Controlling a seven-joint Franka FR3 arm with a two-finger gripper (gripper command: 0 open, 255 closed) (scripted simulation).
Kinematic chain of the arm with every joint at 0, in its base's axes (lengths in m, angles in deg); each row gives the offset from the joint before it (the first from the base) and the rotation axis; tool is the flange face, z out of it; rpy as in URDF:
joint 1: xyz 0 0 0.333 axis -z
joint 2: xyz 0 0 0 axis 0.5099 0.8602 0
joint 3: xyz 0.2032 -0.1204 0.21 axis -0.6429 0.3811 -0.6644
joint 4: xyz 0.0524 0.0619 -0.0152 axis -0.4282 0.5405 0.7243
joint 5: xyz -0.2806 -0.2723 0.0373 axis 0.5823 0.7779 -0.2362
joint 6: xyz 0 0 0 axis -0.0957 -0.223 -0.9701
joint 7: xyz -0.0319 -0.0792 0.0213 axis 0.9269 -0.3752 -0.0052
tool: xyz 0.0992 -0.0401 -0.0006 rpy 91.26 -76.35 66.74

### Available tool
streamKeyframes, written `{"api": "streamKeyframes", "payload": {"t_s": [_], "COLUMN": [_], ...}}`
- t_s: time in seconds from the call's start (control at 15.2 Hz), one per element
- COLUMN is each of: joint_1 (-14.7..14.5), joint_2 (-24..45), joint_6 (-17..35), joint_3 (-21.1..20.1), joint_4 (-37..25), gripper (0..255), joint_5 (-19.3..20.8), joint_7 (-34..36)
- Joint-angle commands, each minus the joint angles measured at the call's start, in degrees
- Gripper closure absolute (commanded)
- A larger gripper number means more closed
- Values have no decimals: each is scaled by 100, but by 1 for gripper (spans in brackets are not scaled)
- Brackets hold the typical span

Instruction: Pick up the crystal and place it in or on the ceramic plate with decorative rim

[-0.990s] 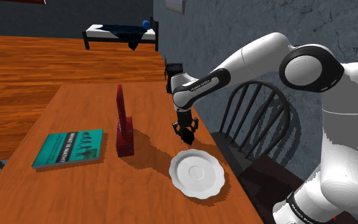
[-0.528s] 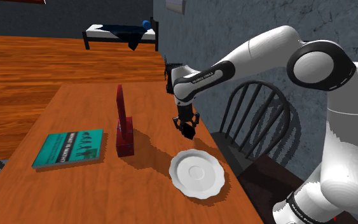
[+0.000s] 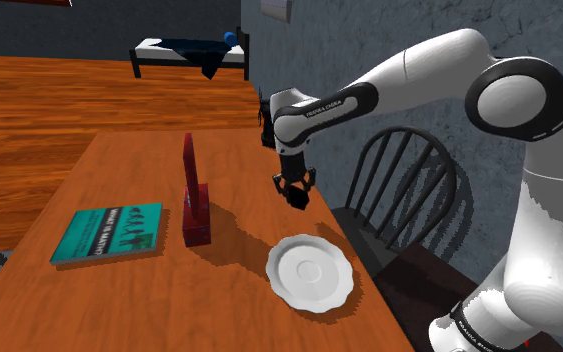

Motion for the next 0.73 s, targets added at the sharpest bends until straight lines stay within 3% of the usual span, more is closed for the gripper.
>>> {"api": "streamKeyframes", "payload": {"t_s": [0.0, 0.66], "joint_1": [-24, -429], "joint_2": [-187, -1671], "joint_6": [46, 751], "joint_3": [-34, -488], "joint_4": [233, 2380], "gripper": [255, 255], "joint_5": [-35, -524], "joint_7": [49, 678]}}
